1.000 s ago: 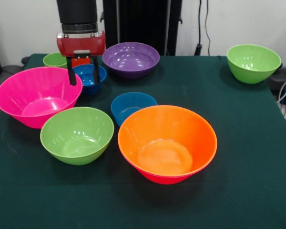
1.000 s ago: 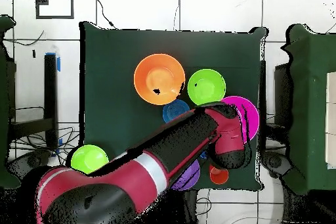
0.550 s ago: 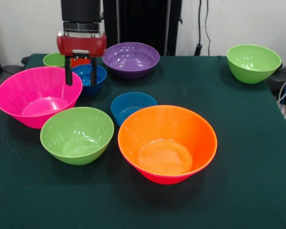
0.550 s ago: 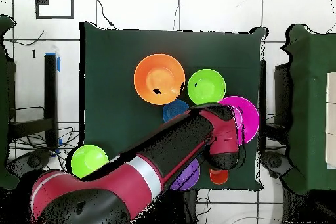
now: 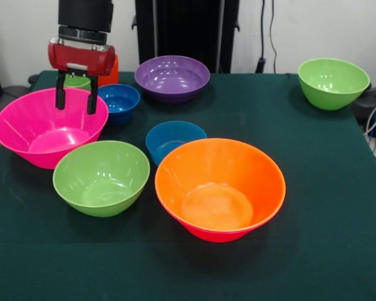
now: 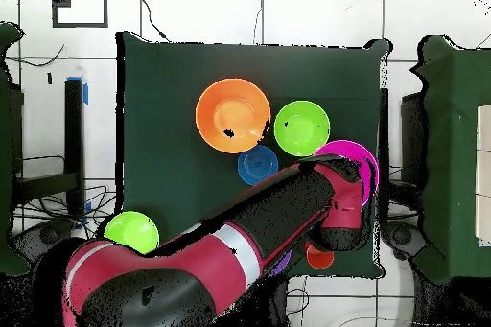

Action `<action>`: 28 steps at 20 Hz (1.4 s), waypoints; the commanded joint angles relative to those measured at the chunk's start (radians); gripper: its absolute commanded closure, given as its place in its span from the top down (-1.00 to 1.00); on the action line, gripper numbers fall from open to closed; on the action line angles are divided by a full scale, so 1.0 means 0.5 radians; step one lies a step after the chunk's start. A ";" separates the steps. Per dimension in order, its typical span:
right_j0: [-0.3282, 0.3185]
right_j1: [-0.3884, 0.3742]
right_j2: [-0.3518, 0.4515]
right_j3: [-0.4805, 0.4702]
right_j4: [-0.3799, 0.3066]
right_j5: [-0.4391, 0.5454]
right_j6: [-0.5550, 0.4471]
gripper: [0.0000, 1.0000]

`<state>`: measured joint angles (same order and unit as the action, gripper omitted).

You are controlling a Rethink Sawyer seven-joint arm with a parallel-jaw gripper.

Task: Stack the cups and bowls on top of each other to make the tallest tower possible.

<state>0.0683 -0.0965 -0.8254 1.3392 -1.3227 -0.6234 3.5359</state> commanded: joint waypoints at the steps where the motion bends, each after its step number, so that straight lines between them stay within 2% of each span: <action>1: -0.097 0.051 0.432 0.027 0.200 0.202 0.231 1.00; 4: -0.139 0.058 0.482 0.046 0.301 0.204 0.143 1.00; 6: -0.147 0.069 0.502 0.042 0.302 0.192 0.146 1.00; 13: -0.067 0.062 0.486 0.071 0.102 0.155 0.377 1.00; 19: -0.033 0.047 0.518 0.116 0.106 0.141 0.427 1.00; 23: 0.043 0.019 0.479 0.150 0.035 0.139 0.550 1.00; 26: 0.170 -0.016 0.379 0.201 -0.094 0.129 0.767 1.00; 28: 0.221 -0.035 0.346 0.230 -0.129 0.129 0.840 1.00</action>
<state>0.1082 -0.1046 -0.7762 1.3666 -1.3150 -0.6155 3.5650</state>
